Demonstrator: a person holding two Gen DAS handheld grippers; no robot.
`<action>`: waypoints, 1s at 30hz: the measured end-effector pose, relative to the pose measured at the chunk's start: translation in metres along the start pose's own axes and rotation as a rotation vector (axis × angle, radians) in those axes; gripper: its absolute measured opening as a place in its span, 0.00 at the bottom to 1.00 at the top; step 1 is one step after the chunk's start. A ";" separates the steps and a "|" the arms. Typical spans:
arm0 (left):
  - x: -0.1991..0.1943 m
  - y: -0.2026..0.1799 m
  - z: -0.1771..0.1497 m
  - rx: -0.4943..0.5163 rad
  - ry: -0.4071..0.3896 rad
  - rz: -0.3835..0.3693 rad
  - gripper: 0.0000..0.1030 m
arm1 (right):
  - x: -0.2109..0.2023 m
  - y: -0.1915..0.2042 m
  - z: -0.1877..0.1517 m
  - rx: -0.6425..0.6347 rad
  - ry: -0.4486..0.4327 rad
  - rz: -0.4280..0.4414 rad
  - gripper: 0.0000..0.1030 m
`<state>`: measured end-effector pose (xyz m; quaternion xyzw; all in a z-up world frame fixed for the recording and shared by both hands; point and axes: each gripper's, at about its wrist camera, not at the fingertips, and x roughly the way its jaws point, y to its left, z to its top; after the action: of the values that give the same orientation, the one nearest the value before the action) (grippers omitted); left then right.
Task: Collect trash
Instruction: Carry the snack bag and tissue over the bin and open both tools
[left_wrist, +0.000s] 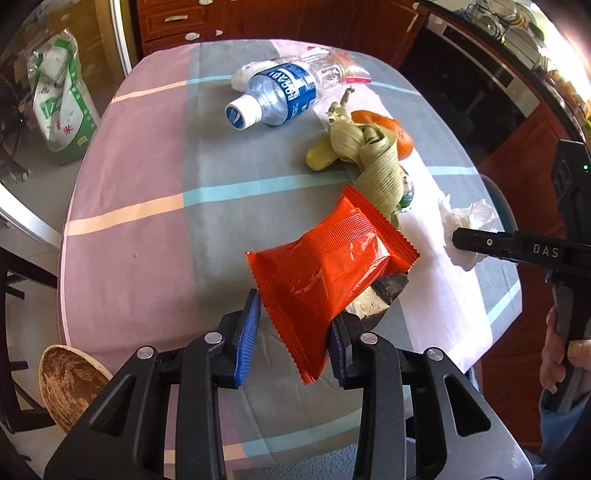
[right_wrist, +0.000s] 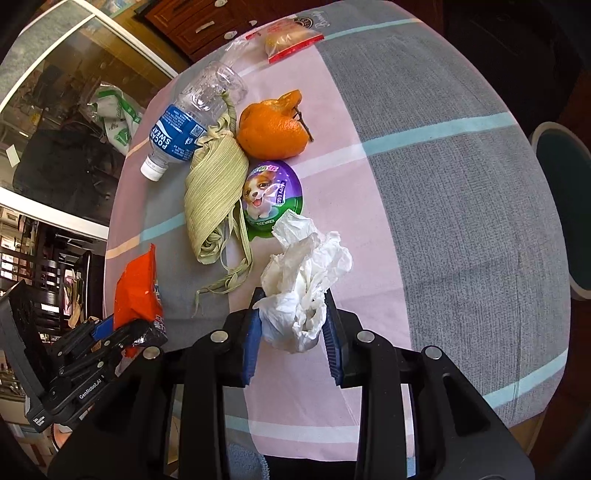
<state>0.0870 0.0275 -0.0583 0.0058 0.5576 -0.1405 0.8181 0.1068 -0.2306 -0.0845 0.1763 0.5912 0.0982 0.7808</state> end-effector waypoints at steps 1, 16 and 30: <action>-0.003 -0.004 0.001 0.009 -0.006 -0.002 0.33 | -0.003 -0.003 0.000 0.006 -0.007 0.004 0.28; -0.015 -0.096 0.042 0.163 -0.061 -0.039 0.34 | -0.053 -0.045 0.009 0.072 -0.122 0.064 0.28; 0.008 -0.242 0.083 0.419 -0.046 -0.073 0.34 | -0.125 -0.172 0.012 0.270 -0.288 0.073 0.28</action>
<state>0.1082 -0.2207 0.0019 0.1525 0.4972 -0.2829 0.8059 0.0740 -0.4362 -0.0379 0.3130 0.4745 0.0197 0.8225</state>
